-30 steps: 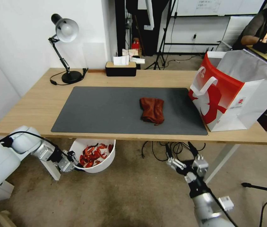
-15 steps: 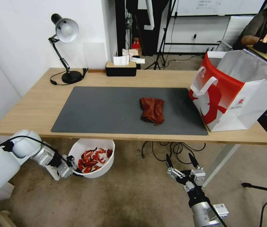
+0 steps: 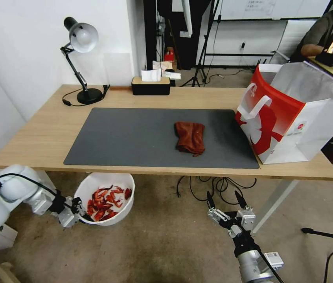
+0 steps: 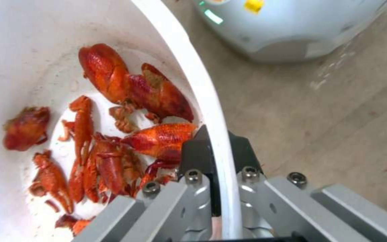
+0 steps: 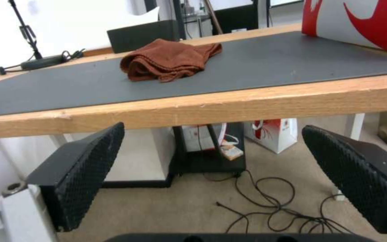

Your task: Sweep shrimp from table into container with towel, then put container into takeout bag.

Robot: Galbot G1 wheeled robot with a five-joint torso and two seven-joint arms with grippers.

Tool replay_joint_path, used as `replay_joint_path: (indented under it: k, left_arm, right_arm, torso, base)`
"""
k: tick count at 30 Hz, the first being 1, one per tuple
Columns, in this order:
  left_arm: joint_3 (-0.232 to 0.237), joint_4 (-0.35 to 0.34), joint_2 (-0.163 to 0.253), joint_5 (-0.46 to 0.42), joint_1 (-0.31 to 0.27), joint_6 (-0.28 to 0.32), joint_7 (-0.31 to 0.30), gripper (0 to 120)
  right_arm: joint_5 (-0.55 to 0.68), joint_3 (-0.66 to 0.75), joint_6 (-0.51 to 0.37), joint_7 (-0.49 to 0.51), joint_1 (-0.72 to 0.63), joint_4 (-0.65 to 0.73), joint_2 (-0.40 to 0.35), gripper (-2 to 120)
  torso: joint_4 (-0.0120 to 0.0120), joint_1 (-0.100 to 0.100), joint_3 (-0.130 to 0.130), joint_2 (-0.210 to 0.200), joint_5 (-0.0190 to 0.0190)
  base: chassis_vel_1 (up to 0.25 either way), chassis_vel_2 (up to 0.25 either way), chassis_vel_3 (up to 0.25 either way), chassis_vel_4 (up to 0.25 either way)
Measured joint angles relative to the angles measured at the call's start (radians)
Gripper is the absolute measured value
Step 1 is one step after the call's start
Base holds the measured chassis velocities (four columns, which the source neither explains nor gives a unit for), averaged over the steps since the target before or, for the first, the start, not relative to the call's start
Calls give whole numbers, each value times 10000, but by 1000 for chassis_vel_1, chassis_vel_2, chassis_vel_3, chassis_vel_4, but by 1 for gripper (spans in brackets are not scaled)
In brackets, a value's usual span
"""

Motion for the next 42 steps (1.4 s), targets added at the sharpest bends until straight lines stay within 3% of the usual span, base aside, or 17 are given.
replay_joint_path:
  k: [1, 4, 5, 8, 9, 12, 15, 17, 22, 25, 26, 32, 34, 35, 38, 39, 42]
  left_arm:
    - [0, 0, 0, 0, 0, 0, 0, 0]
    - [-997, -350, -68, 121, 1353, -144, 0, 0]
    - [-997, -350, -68, 121, 1353, -144, 0, 0]
    - [-2065, -645, -270, 239, 2384, -324, 6, 0]
    - [-2065, -645, -270, 239, 2384, -324, 6, 0]
    - [-3247, -1074, -590, 345, 3498, -489, -3, 0]
    - [-3408, -1167, -636, 369, 3678, -506, -3, 0]
    - [-4639, -2123, -970, 534, 4821, -532, 34, 0]
    - [-5231, -2829, -910, 537, 5197, -416, 125, 0]
    - [-5700, -3350, -589, 169, 5451, 15, 205, 0]
    - [-5700, -3350, -589, 169, 5451, 15, 205, 0]
    - [-5972, -3968, 379, -680, 4875, 704, 298, 0]
    - [-5629, -4158, 1026, -1533, 4044, 1158, 309, 0]
    - [-5629, -4158, 1026, -1533, 4044, 1158, 309, 0]
    - [-4783, -4249, 1789, -2771, 2514, 1927, 49, 0]
    - [-4783, -4249, 1789, -2771, 2514, 1927, 49, 0]
    - [-4587, -4299, 2390, -3905, 2015, 2497, -299, 0]
  right_arm:
    - [0, 0, 0, 0, 0, 0, 0, 100]
    - [46, -25, -48, 63, 46, 37, -53, 100]
    - [46, -25, -48, 63, 46, 37, -53, 100]
    - [98, -65, -96, 99, 112, 51, -132, 100]
    - [98, -65, -96, 99, 112, 51, -132, 100]
    - [129, -122, -114, 112, 137, 3, -163, 100]
    - [133, -131, -115, 112, 137, -5, -165, 100]
    - [141, -194, -120, 127, 162, -48, -173, 100]
    - [199, -203, -120, 154, 157, -56, -178, 100]
    - [279, -192, -120, 168, 128, -51, -185, 100]
    - [279, -192, -120, 168, 128, -51, -185, 100]
    - [323, -112, -112, 170, 43, 72, -184, 100]
    - [323, -92, -109, 201, 44, 85, -126, 100]
    - [323, -92, -109, 201, 44, 85, -126, 100]
    - [305, -113, -112, 245, 34, 119, -30, 100]
    - [305, -113, -112, 245, 34, 119, -30, 100]
    - [231, -92, -110, 243, -160, 252, 49, 100]
  torso:
    - [0, 0, 0, 0, 0]
    - [1, 0, 0, 0, 0]
    - [1, 0, 0, 0, 0]
    - [-2, 0, 0, 0, 1]
    - [-2, 0, 0, 0, 1]
    - [-1, -1, 0, 0, 2]
    - [0, 0, 0, 0, 1]
    - [0, 0, 0, 0, 0]
    - [-2, -1, 0, 1, 0]
    - [0, 0, 0, 0, 2]
    - [0, 0, 0, 0, 2]
    - [-3, 0, 0, 0, 1]
    - [-1, 0, 1, 0, 4]
    - [-1, 0, 1, 0, 4]
    - [-8, 2, 2, 0, 3]
    - [-8, 2, 2, 0, 3]
    - [-2, 2, 1, 0, -2]
  base:
    - [0, 0, 0, 0]
    - [0, 0, 0, 0]
    - [0, 0, 0, 0]
    - [0, 0, 0, 0]
    - [0, 0, 0, 0]
    - [0, 0, 0, 0]
    - [0, 0, 0, 0]
    - [0, 0, 0, 0]
    - [0, 0, 0, 0]
    - [0, 0, 0, 0]
    - [0, 0, 0, 0]
    - [0, 0, 0, 0]
    - [0, 0, 0, 0]
    - [0, 0, 0, 0]
    - [0, 0, 0, 0]
    - [0, 0, 0, 0]
    - [0, 0, 0, 0]
